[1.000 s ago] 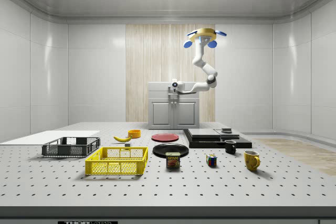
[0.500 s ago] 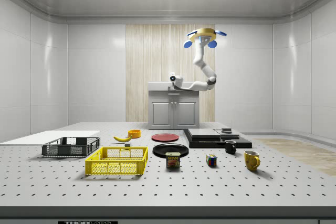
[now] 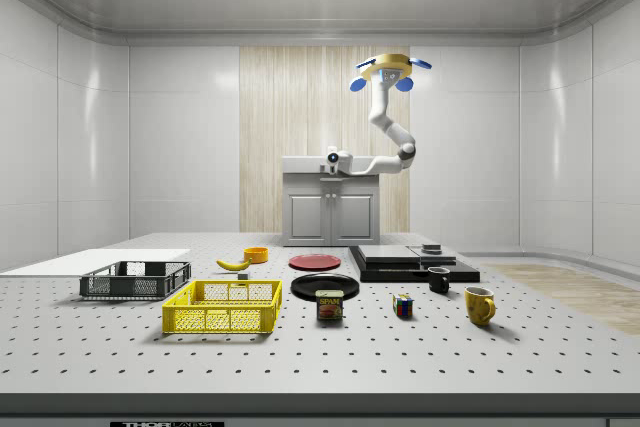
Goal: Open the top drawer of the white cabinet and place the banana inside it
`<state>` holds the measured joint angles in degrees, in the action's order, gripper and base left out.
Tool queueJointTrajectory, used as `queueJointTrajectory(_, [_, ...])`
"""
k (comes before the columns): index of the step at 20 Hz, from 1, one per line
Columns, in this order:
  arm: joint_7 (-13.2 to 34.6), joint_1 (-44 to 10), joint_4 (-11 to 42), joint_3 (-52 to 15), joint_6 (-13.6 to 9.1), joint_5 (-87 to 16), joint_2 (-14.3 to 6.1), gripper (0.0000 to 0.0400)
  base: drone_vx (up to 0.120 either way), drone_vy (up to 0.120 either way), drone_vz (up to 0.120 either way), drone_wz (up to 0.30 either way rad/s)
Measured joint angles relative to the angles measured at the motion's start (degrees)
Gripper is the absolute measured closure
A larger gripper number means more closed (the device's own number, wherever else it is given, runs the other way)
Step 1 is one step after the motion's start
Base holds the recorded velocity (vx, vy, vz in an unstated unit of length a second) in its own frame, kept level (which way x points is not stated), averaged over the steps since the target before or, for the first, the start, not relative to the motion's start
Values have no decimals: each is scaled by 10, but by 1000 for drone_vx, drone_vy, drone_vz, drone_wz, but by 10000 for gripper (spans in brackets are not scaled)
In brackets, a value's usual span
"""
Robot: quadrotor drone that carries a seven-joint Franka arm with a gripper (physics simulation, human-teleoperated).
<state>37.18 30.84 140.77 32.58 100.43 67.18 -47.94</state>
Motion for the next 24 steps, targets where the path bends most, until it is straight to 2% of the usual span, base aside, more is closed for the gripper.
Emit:
queueJointTrajectory(3, [12,3,-6,-1,2,-1,-5,23,0,-40,0,0])
queueJointTrajectory(7, [21,8,-9,0,6,-4,-10,8,0,-50,0,0])
queueJointTrajectory(24, [22,40,1,-33,62,26,-13,0,0,0,0,0])
